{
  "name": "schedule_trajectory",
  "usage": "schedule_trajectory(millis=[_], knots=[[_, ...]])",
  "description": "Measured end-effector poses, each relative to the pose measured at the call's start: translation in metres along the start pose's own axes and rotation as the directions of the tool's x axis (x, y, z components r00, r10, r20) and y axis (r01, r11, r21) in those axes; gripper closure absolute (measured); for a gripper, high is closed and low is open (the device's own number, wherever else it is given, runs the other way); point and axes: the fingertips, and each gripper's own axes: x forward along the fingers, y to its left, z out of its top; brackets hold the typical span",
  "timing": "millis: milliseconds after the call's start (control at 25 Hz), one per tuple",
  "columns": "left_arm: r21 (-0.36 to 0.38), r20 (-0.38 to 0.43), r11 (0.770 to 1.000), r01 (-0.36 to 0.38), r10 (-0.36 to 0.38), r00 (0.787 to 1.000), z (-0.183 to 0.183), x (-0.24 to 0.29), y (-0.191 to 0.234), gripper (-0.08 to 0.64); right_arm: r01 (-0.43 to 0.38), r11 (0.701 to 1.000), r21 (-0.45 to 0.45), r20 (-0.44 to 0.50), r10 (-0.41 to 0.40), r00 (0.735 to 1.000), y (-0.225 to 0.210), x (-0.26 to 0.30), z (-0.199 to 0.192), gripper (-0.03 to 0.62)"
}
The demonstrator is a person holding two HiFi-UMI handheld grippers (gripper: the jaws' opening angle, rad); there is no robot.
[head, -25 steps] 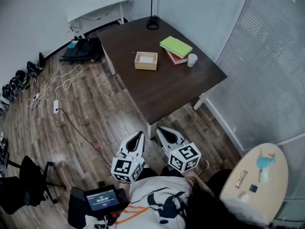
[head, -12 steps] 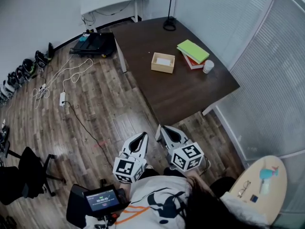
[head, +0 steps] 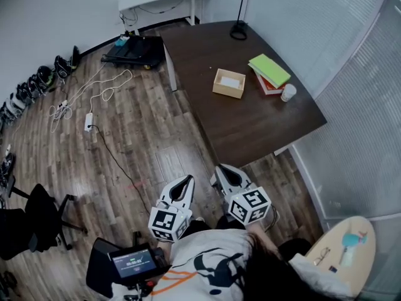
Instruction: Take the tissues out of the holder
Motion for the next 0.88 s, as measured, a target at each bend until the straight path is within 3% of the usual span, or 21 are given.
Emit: schedule_trajectory(millis=[240,600,880], knots=[[-0.018,0.013,1.000,-0.018,0.018,1.000,0.009,0.042,0.001,0.560,-0.020,1.000,0.001,-0.013,0.020,1.000,-0.035,0.007,0.009,0.581],[-0.026,0.017,0.999,-0.034,0.035,0.999,0.024,0.132,-0.022,0.560,-0.047,0.999,-0.003,-0.023,0.047,0.999,-0.121,0.019,0.046,0.581],[-0.036,0.008,0.999,-0.040,0.041,0.999,0.030,0.199,-0.040,0.560,-0.079,0.995,0.053,-0.035,0.081,0.996,-0.181,0.023,0.064,0.581]])
